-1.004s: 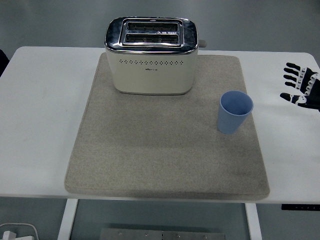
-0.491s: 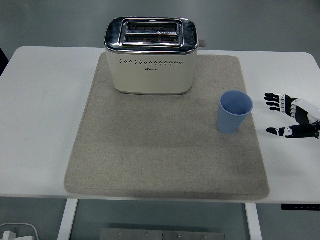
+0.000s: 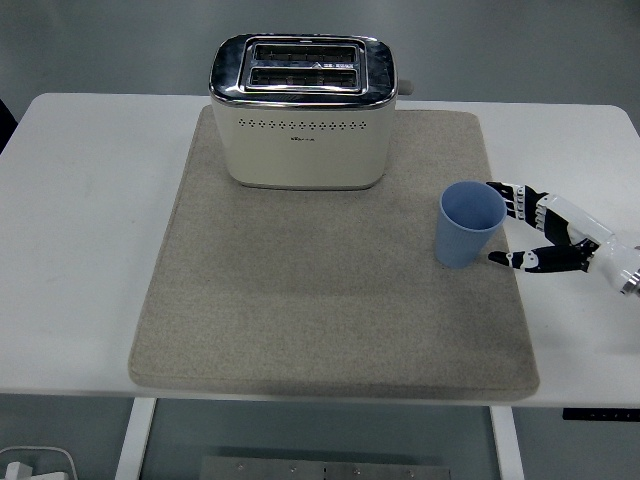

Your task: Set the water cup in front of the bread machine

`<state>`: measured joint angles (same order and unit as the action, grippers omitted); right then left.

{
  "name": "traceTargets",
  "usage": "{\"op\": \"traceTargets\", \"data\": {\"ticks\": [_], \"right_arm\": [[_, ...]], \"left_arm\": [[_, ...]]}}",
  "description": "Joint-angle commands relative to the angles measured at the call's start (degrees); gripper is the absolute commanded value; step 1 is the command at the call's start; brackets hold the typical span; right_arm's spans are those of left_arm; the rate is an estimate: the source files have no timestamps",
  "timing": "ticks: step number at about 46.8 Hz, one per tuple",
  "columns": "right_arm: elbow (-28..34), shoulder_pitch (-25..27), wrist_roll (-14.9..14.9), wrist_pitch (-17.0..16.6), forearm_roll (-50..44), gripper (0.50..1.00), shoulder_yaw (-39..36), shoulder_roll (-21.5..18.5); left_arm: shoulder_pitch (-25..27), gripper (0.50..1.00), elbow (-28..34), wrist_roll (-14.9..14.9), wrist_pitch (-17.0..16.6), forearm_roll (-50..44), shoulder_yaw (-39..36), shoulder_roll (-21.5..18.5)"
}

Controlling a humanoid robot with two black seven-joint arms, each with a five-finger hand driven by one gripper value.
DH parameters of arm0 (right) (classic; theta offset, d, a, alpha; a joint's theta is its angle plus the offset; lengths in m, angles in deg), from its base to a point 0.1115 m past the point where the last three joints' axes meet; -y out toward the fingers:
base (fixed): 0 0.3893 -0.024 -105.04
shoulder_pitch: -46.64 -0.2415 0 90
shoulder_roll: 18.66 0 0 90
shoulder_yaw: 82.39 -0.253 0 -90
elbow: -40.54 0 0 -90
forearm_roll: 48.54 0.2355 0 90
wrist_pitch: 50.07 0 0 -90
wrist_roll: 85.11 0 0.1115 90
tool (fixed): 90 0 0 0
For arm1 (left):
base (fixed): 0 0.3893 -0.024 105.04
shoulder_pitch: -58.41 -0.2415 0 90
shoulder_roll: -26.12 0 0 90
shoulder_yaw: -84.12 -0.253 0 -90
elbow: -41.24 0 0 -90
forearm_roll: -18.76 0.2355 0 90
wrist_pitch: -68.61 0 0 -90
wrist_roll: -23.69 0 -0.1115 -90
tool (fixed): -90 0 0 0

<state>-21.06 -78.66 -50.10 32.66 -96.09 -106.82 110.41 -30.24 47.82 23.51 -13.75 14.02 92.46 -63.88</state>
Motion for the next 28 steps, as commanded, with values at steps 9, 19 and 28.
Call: {"op": "traceTargets", "data": {"ticks": [9,19,28], "right_arm": [[0.42,-0.12,0.00,0.07,0.01,0.936,-0.08,-3.12],[0.86,-0.21,-0.90,0.15,0.01,0.936,-0.26,-5.49],[2.80,-2.23,-1.60,1.47,0.09,0.934,0.09,-7.86]], "left_arm": [[-0.04,1.000,0.00,0.00,0.00,0.00,0.00,0.00],[-0.04,1.000,0.00,0.00,0.00,0.00,0.00,0.00],[-0.04,1.000,0.00,0.00,0.00,0.00,0.00,0.00]]}}
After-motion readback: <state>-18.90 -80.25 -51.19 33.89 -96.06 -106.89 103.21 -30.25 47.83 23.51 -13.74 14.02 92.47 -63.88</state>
